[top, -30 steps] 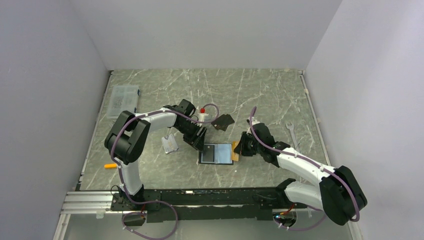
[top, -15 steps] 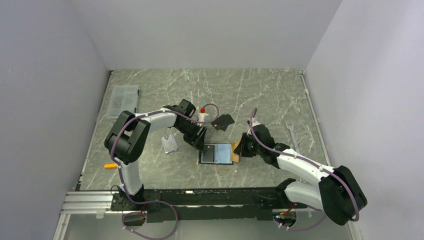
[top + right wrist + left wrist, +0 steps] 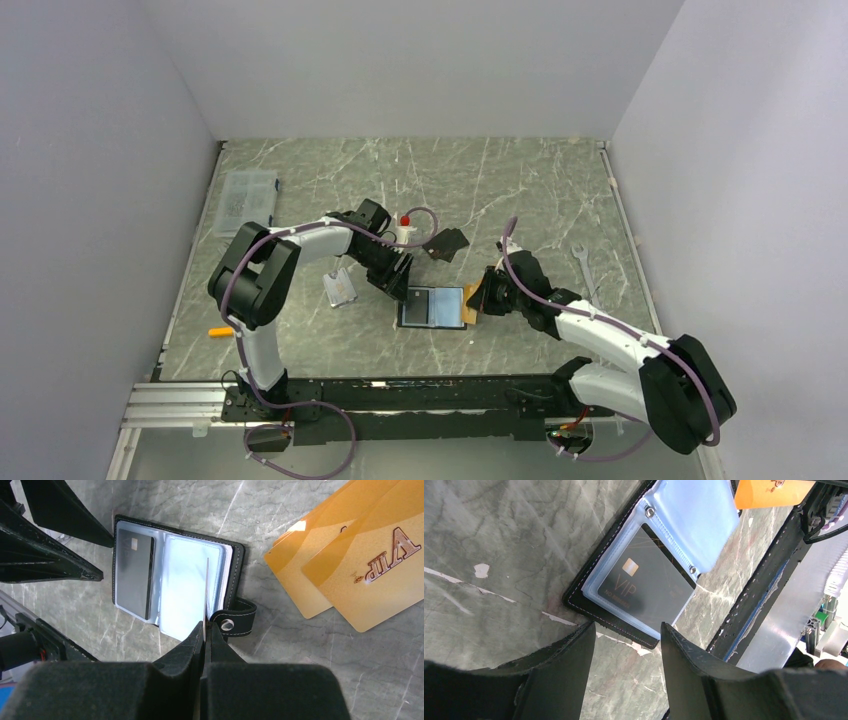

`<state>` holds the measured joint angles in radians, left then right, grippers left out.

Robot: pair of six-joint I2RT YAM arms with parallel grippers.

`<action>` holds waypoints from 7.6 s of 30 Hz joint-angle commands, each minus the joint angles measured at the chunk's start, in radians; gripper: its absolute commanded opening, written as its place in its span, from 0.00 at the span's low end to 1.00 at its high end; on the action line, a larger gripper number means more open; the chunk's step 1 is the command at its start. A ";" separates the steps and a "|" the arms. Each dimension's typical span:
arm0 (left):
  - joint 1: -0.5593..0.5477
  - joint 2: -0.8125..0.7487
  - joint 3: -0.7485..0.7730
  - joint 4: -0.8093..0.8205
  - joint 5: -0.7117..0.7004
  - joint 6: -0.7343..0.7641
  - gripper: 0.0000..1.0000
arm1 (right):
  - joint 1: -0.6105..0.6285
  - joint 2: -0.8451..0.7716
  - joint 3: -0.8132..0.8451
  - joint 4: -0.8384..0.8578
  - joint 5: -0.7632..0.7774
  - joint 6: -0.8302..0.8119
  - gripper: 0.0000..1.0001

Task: Put the credit cards into the card holder
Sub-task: Turn over the card holder at the center of the board, then insert the credit card into the card holder.

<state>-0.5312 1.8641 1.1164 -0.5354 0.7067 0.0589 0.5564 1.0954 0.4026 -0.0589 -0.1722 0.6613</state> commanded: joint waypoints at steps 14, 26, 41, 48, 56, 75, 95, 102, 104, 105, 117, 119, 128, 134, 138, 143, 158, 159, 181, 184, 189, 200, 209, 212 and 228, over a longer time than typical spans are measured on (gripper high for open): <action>-0.004 -0.024 -0.035 0.019 -0.020 0.013 0.57 | 0.005 -0.021 -0.015 0.099 -0.056 0.054 0.00; -0.006 -0.032 -0.039 0.023 -0.012 0.012 0.57 | -0.016 -0.082 -0.024 0.094 -0.043 0.085 0.00; -0.006 -0.042 -0.045 0.030 -0.004 0.007 0.57 | -0.047 -0.054 -0.060 0.195 -0.108 0.155 0.00; -0.006 -0.042 -0.048 0.026 -0.001 0.012 0.57 | -0.116 -0.013 -0.085 0.308 -0.197 0.223 0.00; -0.006 -0.049 -0.046 0.023 0.005 0.013 0.57 | -0.118 0.034 -0.065 0.360 -0.260 0.216 0.00; 0.099 -0.034 -0.079 0.078 0.215 -0.013 0.59 | -0.092 0.251 0.048 0.462 -0.426 0.181 0.00; 0.113 -0.008 -0.075 0.073 0.154 -0.008 0.58 | -0.075 0.410 0.080 0.478 -0.419 0.146 0.00; 0.092 0.000 -0.075 0.082 0.057 -0.003 0.57 | -0.100 0.433 0.063 0.480 -0.406 0.123 0.00; 0.076 0.007 -0.073 0.081 0.043 0.000 0.57 | -0.100 0.454 0.058 0.509 -0.420 0.134 0.00; 0.068 0.011 -0.070 0.080 0.037 0.005 0.57 | -0.100 0.464 0.054 0.533 -0.430 0.141 0.00; 0.040 0.033 -0.088 0.077 0.023 0.007 0.56 | -0.097 0.579 -0.033 0.798 -0.518 0.256 0.00; 0.036 0.028 -0.093 0.080 0.013 0.003 0.56 | -0.098 0.580 -0.042 0.804 -0.514 0.260 0.00; 0.023 0.035 -0.090 0.059 0.022 0.002 0.55 | -0.082 0.584 -0.035 0.783 -0.498 0.256 0.00; 0.022 0.030 -0.086 0.052 0.012 0.002 0.55 | -0.081 0.591 -0.042 0.821 -0.503 0.269 0.00; 0.022 0.021 -0.084 0.046 -0.028 -0.011 0.52 | -0.079 0.582 -0.046 0.843 -0.511 0.273 0.00; 0.017 0.025 -0.083 0.040 -0.090 -0.036 0.45 | -0.078 0.571 -0.048 0.853 -0.517 0.279 0.00; -0.013 0.061 -0.080 0.040 -0.112 -0.049 0.41 | -0.074 0.653 -0.111 1.006 -0.522 0.334 0.00; -0.012 0.060 -0.079 0.040 -0.112 -0.049 0.41 | -0.074 0.658 -0.114 1.022 -0.530 0.338 0.00; -0.018 0.043 -0.071 0.025 -0.114 -0.044 0.41 | -0.099 0.747 -0.021 0.876 -0.626 0.265 0.00; -0.017 0.037 -0.073 0.025 -0.115 -0.044 0.40 | -0.101 0.756 -0.027 0.867 -0.624 0.269 0.00; -0.018 0.034 -0.075 0.025 -0.113 -0.040 0.40 | -0.103 0.718 -0.069 0.858 -0.613 0.255 0.00; -0.018 0.044 -0.067 0.022 -0.115 -0.039 0.38 | -0.109 0.703 -0.093 0.862 -0.614 0.254 0.00; -0.018 0.033 -0.077 0.030 -0.112 -0.038 0.38 | -0.113 0.721 -0.089 0.885 -0.635 0.258 0.00; -0.017 0.038 -0.074 0.031 -0.109 -0.040 0.37 | -0.112 0.746 -0.069 0.916 -0.649 0.275 0.00; -0.017 0.045 -0.068 0.022 -0.091 -0.028 0.36 | -0.112 0.794 -0.017 0.952 -0.644 0.284 0.00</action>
<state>-0.5282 1.8637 1.0718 -0.4881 0.6853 -0.0113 0.4438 1.8664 0.3664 0.8906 -0.8898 0.9730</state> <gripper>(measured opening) 0.366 0.009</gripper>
